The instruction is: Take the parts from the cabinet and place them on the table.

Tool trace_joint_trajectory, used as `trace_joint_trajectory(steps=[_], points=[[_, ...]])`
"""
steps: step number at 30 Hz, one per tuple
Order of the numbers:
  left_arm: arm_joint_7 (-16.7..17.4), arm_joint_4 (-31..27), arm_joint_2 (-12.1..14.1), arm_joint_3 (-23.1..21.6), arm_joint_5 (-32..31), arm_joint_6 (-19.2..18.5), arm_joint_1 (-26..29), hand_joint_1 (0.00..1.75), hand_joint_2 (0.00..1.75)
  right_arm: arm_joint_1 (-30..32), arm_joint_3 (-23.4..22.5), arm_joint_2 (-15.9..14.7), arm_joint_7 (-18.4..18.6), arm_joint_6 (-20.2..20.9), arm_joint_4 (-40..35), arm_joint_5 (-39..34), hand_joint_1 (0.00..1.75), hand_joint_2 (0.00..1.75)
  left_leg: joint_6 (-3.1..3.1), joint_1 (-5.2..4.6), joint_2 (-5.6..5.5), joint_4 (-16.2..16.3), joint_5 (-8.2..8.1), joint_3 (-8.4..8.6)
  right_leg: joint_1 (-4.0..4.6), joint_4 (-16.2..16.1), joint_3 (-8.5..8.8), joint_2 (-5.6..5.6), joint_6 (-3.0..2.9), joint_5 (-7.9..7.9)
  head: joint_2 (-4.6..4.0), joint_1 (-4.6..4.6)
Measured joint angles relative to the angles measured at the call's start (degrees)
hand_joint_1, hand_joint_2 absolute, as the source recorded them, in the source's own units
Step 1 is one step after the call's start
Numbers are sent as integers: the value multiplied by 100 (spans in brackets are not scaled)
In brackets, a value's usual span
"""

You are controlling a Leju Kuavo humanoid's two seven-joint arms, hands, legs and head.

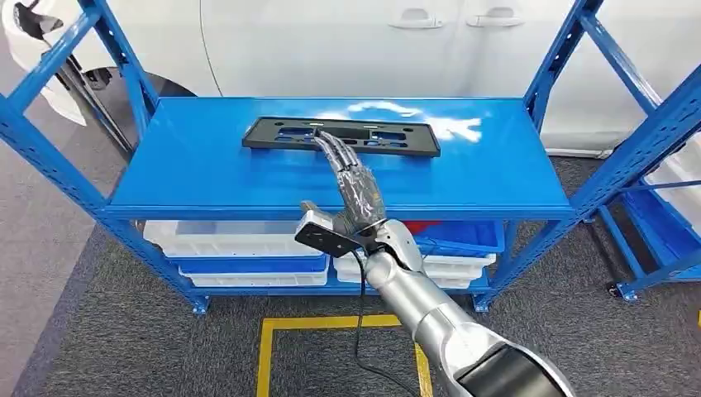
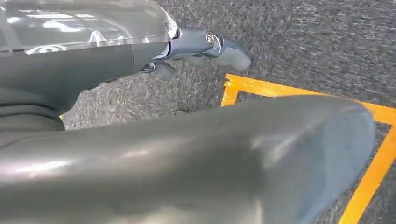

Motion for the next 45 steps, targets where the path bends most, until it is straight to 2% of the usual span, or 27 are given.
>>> trace_joint_trajectory(steps=[2, 5, 7, 8, 10, 11, 12, 13, 15, 16, 17, 19, 22, 23, 26, 27, 28, 30, 31, 33, 34, 37, 39, 41, 42, 43, 45], points=[[-17, 0, 0, 0, -2, -11, -20, 0, 0, -2, -7, 2, -15, -20, -2, -4, 0, 0, -74, -35, -1, 27, -63, 2, 41, -390, 173, 1, -30, -31, 0, 0], [-46, 0, 0, 0, -13, -22, -11, 0, 0, 14, -18, 0, -24, -105, -2, -4, 0, 0, -185, -6, 8, -36, -93, 51, 73, -383, 181, 25, -138, -66, 0, 0], [-55, 0, 0, 0, -37, -22, -18, 0, 0, 8, -18, 4, -39, -136, -9, 2, 0, 0, -232, 10, 19, 136, -198, 28, 34, -464, 299, 17, -221, -73, -2, 0], [-55, 0, 2, 0, -42, -22, -22, 0, 0, 1, -18, 4, -39, -146, -9, 2, 0, 0, -237, 11, 19, 475, -373, -136, 38, -464, 324, 8, -256, -95, 0, 0], [-52, 0, 7, 0, -42, -22, -16, 0, 0, 34, -20, 4, -39, -153, -9, 2, 0, 0, -254, 11, 19, 1412, -731, -659, 66, -462, 369, 5, -292, -143, 0, 0], [-46, 0, 7, 0, -44, -24, -7, 0, 0, 62, -18, 2, -37, -160, -9, 2, 0, 0, -256, 10, 19, 1758, -781, -883, 82, -457, 391, 9, -304, -170, 0, 0], [-39, 2, 7, 0, -44, -24, 16, 0, 0, 87, -20, 2, -37, -166, -9, 9, 0, 0, -249, 10, 19, 1803, -675, -968, 96, -457, 429, 16, -308, -203, 0, 0], [-39, 2, 7, 0, -46, -28, 27, 0, 0, 102, -20, 2, -39, -166, -9, 15, 0, 0, -231, 8, 19, 1572, -444, -912, 109, -457, 480, 25, -306, -239, 0, 0], [-39, 2, 9, 0, -57, -39, 23, 0, 0, 103, -20, 2, -50, -153, -11, 24, 0, 0, -164, -6, 20, 664, 163, -558, 123, -456, 604, 28, -286, -322, 0, 0], [-39, 4, 13, 0, -61, -42, 28, 0, 0, 104, -18, 2, -61, -136, -11, 48, 0, 0, -106, -30, 31, 203, 362, -401, 117, -459, 630, 25, -269, -365, -2, 0], [-28, 20, 15, -2, -63, -42, 29, 0, 0, 101, -18, 7, -77, -105, -11, 74, 0, 0, -87, -79, 33, 107, 252, -300, 161, -440, 637, 29, -227, -396, 0, 0], [-20, 20, 13, 0, -79, -35, -1, 0, 0, 138, -18, 9, -81, -98, -35, 142, 0, 0, -52, -86, 22, 15, 202, -294, 146, -432, 645, 24, -171, -387, -2, 0], [-15, 20, 2, 0, -94, -24, 19, 0, 0, 142, 13, 33, -31, -151, -144, 306, 0, 0, 34, -37, 13, -45, 164, -158, 126, -260, 615, 20, -67, -448, 0, 2], [-17, 20, 2, 0, -94, -20, 14, 0, 0, 112, 39, 48, 8, -168, -177, 354, 0, 0, 66, -37, 15, -49, 142, -134, 116, 46, 442, 15, -28, -557, 0, 2], [-17, 20, -4, 0, -94, -9, -12, 0, 0, 120, 107, 52, 79, -146, -201, 429, 0, 0, 93, -37, 11, -47, 60, -63, 66, 1307, -373, 14, 40, -1000, 0, 2], [-17, 20, -4, 0, -94, -7, -5, 0, 0, 124, 138, 55, 94, -144, -201, 442, 0, 0, 91, -37, 5, -46, 26, -19, 45, 1420, -513, 14, 55, -952, 0, 0], [-17, 20, -11, 0, -94, 0, 9, 0, 0, 121, 179, 63, 111, -146, -203, 488, 0, 0, 79, -37, 0, -45, -15, 44, 32, 1267, -512, 12, 52, -763, 0, 0], [-17, 20, -17, 0, -94, 4, 14, 0, 0, 94, 262, 96, 120, -179, -234, 579, 0, 0, 52, -36, -4, -45, -113, 193, 29, 338, -198, 10, 13, -102, 0, 0], [-17, 20, -24, 0, -94, 9, 11, 0, 0, 67, 316, 111, 129, -203, -238, 636, 0, 175, 27, -36, -4, -47, -165, 251, 36, -192, -8, 9, -29, 239, 0, 2], [-22, 24, -35, 0, -94, 17, -12, 0, 0, 26, 415, 131, 155, -214, -240, 717, 0, 175, -52, -48, -6, -36, -222, 245, 96, -410, 46, 6, -101, 13, 0, 3], [-24, 24, -35, 0, -94, 20, -20, 0, 0, 30, 448, 146, 175, -214, -243, 737, 0, 175, -92, -47, 0, -55, -244, 251, 103, -398, 42, 12, -137, 106, 0, -4], [-24, 24, -46, 0, -92, 26, -9, 0, 0, -11, 537, 203, 214, -219, -247, 780, 0, 175, -184, -30, 15, 75, -291, 305, 66, -469, 192, 21, -249, 48, 0, -2], [-24, 24, -50, 0, -87, 42, -27, 0, 0, -84, 614, 251, 216, -245, -240, 833, 0, 175, -207, -22, 14, 729, -482, -26, 64, -475, 255, 15, -309, -2, 0, -4], [-24, 24, -50, 0, -81, 61, -26, 0, 0, -87, 688, 291, 225, -269, -229, 846, 0, 175, -270, -18, 15, 1591, -844, -582, 83, -473, 303, 14, -327, -65, 0, -4], [-24, 24, -52, 0, -81, 66, -18, 0, 0, -77, 719, 293, 229, -280, -221, 857, 0, 175, -284, -17, 15, 1767, -855, -747, 92, -472, 335, 16, -330, -92, 0, -4], [-22, 24, -52, 0, -81, 70, -6, 0, 0, -74, 745, 293, 258, -310, -212, 892, 0, 175, -290, -15, 15, 1677, -710, -789, 98, -472, 380, 21, -330, -126, 0, -2], [-26, 24, -52, 0, -81, 77, 24, 0, 0, -90, 796, 304, 326, -433, -210, 1021, 0, 175, -266, -15, 16, 914, -110, -569, 102, -468, 494, 32, -312, -202, 0, -4]])
